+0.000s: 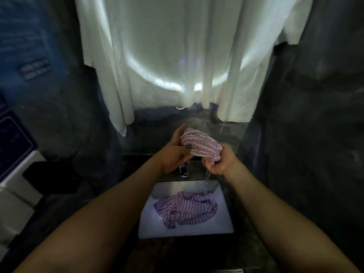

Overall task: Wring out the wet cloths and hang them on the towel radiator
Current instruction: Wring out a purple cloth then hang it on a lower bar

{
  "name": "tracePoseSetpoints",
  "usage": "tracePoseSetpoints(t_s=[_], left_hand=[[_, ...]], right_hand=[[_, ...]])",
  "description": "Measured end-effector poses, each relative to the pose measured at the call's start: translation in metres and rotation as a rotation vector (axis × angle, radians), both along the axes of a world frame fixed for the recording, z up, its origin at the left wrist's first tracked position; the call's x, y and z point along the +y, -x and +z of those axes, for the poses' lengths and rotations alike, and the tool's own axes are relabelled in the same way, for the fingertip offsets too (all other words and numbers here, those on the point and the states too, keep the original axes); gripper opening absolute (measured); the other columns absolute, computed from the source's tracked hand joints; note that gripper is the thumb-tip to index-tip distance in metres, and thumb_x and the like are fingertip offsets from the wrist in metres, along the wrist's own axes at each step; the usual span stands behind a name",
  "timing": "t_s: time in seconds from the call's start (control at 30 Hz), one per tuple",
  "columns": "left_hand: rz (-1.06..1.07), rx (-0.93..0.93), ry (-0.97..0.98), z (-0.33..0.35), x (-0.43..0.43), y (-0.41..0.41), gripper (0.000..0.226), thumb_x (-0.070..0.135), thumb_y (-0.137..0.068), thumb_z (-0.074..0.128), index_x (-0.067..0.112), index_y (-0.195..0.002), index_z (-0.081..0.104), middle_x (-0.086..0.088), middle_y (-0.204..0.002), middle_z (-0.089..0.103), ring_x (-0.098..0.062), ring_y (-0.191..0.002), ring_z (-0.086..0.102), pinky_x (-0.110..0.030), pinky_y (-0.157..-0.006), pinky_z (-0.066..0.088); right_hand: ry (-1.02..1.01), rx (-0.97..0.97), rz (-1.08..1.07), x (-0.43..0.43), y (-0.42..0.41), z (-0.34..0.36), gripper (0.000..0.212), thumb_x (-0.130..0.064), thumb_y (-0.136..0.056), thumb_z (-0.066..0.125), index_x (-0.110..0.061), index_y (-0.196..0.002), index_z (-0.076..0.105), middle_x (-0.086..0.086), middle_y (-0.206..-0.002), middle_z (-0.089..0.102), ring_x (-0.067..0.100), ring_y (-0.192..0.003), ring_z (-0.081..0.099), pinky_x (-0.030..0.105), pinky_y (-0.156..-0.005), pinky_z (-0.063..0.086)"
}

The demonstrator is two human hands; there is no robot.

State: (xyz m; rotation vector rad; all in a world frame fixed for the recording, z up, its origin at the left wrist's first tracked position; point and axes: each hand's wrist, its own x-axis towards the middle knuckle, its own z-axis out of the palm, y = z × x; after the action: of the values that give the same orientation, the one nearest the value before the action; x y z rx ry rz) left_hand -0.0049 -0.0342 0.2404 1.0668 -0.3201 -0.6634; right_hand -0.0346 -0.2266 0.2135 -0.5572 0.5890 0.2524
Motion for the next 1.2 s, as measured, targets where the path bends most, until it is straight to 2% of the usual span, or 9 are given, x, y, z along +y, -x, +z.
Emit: tracePoseSetpoints(t_s=[0.13, 0.27, 0.37, 0.47, 0.67, 0.77, 0.9, 1.07, 1.2], left_hand=[[-0.012, -0.089, -0.097, -0.013, 0.008, -0.007, 0.074, -0.007, -0.09, 0.062, 0.033, -0.148, 0.039, 0.001, -0.134, 0.059, -0.018, -0.115, 0.064, -0.039, -0.091, 0.057], [0.195, -0.158, -0.297, -0.016, 0.004, -0.006, 0.034, 0.029, -0.09, 0.073, 0.017, -0.119, 0.06, -0.012, -0.118, 0.069, -0.022, -0.102, 0.069, -0.043, -0.087, 0.059], [0.341, -0.156, -0.375, -0.02, -0.001, -0.007, 0.044, 0.056, -0.081, 0.071, 0.02, -0.105, 0.066, -0.006, -0.108, 0.074, -0.021, -0.1, 0.07, -0.047, -0.091, 0.057], [0.332, -0.056, -0.359, -0.017, -0.006, -0.007, 0.059, 0.071, -0.075, 0.065, 0.02, -0.103, 0.07, -0.005, -0.104, 0.076, -0.024, -0.099, 0.072, -0.049, -0.089, 0.058], [0.34, 0.205, -0.332, -0.014, -0.015, -0.014, 0.043, 0.039, -0.087, 0.072, 0.003, -0.111, 0.068, -0.016, -0.099, 0.075, -0.028, -0.085, 0.074, -0.044, -0.077, 0.062], [0.348, 0.263, -0.357, -0.011, -0.018, -0.018, 0.039, 0.029, -0.088, 0.07, -0.002, -0.111, 0.065, -0.019, -0.095, 0.073, -0.029, -0.08, 0.073, -0.039, -0.062, 0.061], [0.327, 0.295, -0.417, -0.004, -0.022, -0.025, 0.035, 0.028, -0.091, 0.065, 0.0, -0.113, 0.066, -0.02, -0.104, 0.072, -0.032, -0.086, 0.071, -0.04, -0.066, 0.06], [0.325, 0.32, -0.521, -0.013, -0.026, -0.042, 0.041, 0.019, -0.075, 0.062, -0.002, -0.109, 0.068, -0.023, -0.097, 0.073, -0.036, -0.086, 0.073, -0.052, -0.081, 0.06], [0.276, 0.287, -0.663, -0.023, -0.031, -0.052, 0.04, 0.018, -0.074, 0.057, -0.004, -0.105, 0.069, -0.023, -0.098, 0.073, -0.034, -0.086, 0.072, -0.049, -0.081, 0.061]], right_hand=[[0.088, 0.052, 0.115, 0.004, 0.001, 0.005, 0.008, -0.02, -0.074, 0.06, -0.013, -0.071, 0.06, -0.004, -0.069, 0.048, 0.007, -0.06, 0.037, 0.013, -0.033, 0.033], [0.15, 0.027, 0.184, 0.016, 0.005, 0.016, 0.02, -0.026, -0.083, 0.058, -0.013, -0.07, 0.064, -0.001, -0.059, 0.059, 0.011, -0.041, 0.047, 0.011, -0.04, 0.036], [0.17, 0.027, 0.183, 0.024, 0.008, 0.025, 0.039, -0.03, -0.096, 0.051, -0.006, -0.068, 0.066, 0.004, -0.058, 0.064, 0.016, -0.038, 0.058, 0.02, -0.032, 0.044], [0.222, -0.008, 0.225, 0.025, 0.007, 0.025, 0.035, -0.029, -0.098, 0.05, -0.006, -0.078, 0.067, 0.007, -0.065, 0.07, 0.019, -0.05, 0.066, 0.024, -0.04, 0.052], [0.398, -0.026, 0.237, 0.018, 0.004, 0.015, 0.04, -0.033, -0.101, 0.05, -0.007, -0.08, 0.072, 0.007, -0.073, 0.072, 0.017, -0.058, 0.07, 0.025, -0.049, 0.057], [0.78, -0.109, 0.242, 0.018, 0.001, 0.012, 0.027, -0.03, -0.102, 0.049, -0.014, -0.09, 0.067, 0.006, -0.076, 0.072, 0.017, -0.063, 0.068, 0.025, -0.053, 0.055], [1.338, -0.411, 0.23, 0.02, 0.001, 0.013, 0.034, -0.016, -0.1, 0.048, -0.02, -0.068, 0.061, 0.007, -0.068, 0.061, 0.022, -0.07, 0.058, 0.033, -0.065, 0.047], [1.699, -0.494, 0.294, 0.02, 0.002, 0.006, 0.022, -0.015, -0.098, 0.055, -0.008, -0.117, 0.065, 0.009, -0.101, 0.067, 0.02, -0.09, 0.062, 0.027, -0.077, 0.046], [2.064, -0.633, 0.354, 0.02, 0.004, -0.002, 0.028, -0.013, -0.093, 0.061, -0.003, -0.119, 0.062, 0.022, -0.108, 0.066, 0.035, -0.097, 0.062, 0.034, -0.08, 0.045]])
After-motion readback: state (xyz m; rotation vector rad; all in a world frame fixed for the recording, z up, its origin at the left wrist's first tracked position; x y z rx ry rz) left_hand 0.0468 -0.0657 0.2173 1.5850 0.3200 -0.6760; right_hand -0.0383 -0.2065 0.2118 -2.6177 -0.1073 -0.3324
